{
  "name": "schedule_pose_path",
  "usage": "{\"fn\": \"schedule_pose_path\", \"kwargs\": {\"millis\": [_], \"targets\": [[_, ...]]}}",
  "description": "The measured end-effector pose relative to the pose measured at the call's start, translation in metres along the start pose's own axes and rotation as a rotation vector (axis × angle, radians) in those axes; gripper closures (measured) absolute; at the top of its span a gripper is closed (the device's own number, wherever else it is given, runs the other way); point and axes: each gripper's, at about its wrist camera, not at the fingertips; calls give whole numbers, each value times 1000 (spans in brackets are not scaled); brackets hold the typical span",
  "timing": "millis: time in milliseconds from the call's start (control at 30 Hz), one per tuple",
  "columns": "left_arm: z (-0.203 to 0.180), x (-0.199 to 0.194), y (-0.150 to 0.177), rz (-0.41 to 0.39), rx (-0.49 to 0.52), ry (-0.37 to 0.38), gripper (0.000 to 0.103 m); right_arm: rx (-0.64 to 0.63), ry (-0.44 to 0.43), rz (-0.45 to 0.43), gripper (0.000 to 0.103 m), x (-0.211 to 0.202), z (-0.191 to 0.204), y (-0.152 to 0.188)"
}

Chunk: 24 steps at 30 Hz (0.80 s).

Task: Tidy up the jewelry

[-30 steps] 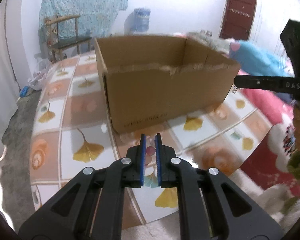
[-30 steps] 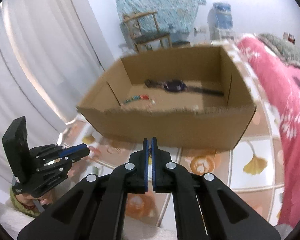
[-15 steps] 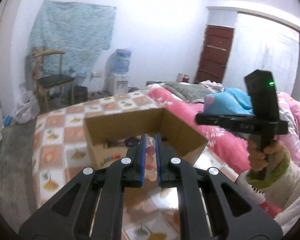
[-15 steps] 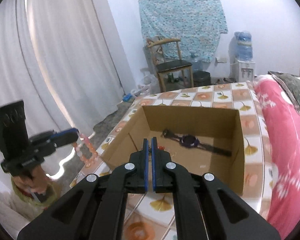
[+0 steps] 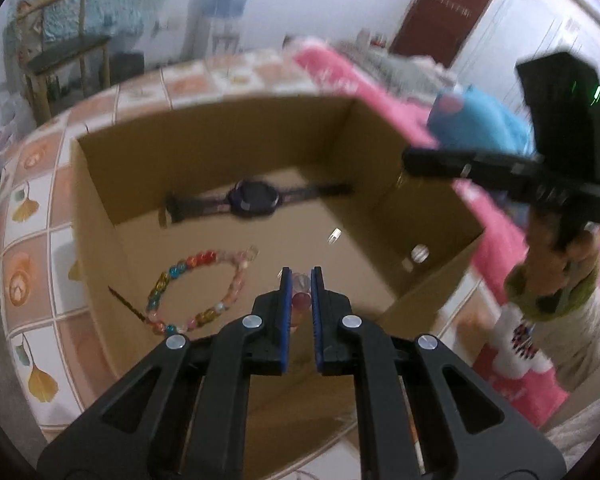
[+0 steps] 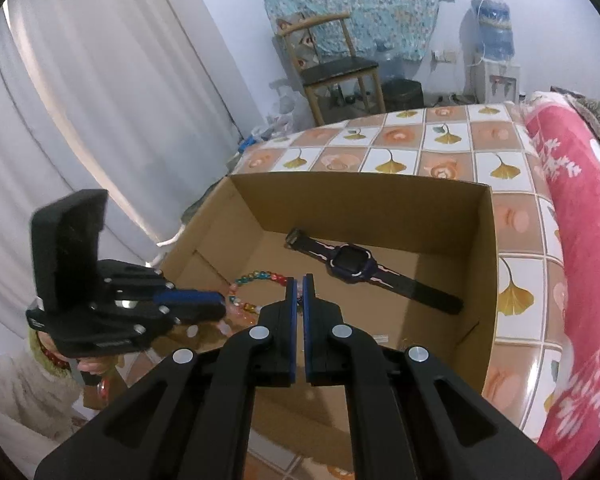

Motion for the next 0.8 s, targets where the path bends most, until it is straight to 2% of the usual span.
{"fn": "schedule_pose_path", "kwargs": {"millis": [133, 267, 367, 533, 600, 700, 800], "targets": [[9, 9, 1, 58, -11, -15, 94, 21, -29, 58, 100, 15, -13, -8], [15, -4, 0, 34, -28, 11, 86, 50, -51, 134, 100, 33, -22, -19], [18, -18, 4, -9, -50, 17, 81, 67, -58, 195, 100, 47, -23, -25], [16, -46, 18, -111, -55, -8, 72, 66, -6, 263, 99, 68, -20, -32], [14, -60, 26, -164, -52, -23, 66, 74, 18, 270, 96, 71, -22, -33], [11, -74, 33, -217, -56, -41, 62, 76, 67, 257, 86, 71, -20, -34], [10, -86, 41, -264, -63, -49, 58, 63, 102, 226, 82, 61, -14, -35]]}}
Point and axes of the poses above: each gripper's, at about its wrist camera, not at the fingertips, and x roughly the way its jaws point, z to its left, y to its underside, and after that the axes turned 7 degrees about z, right-handed
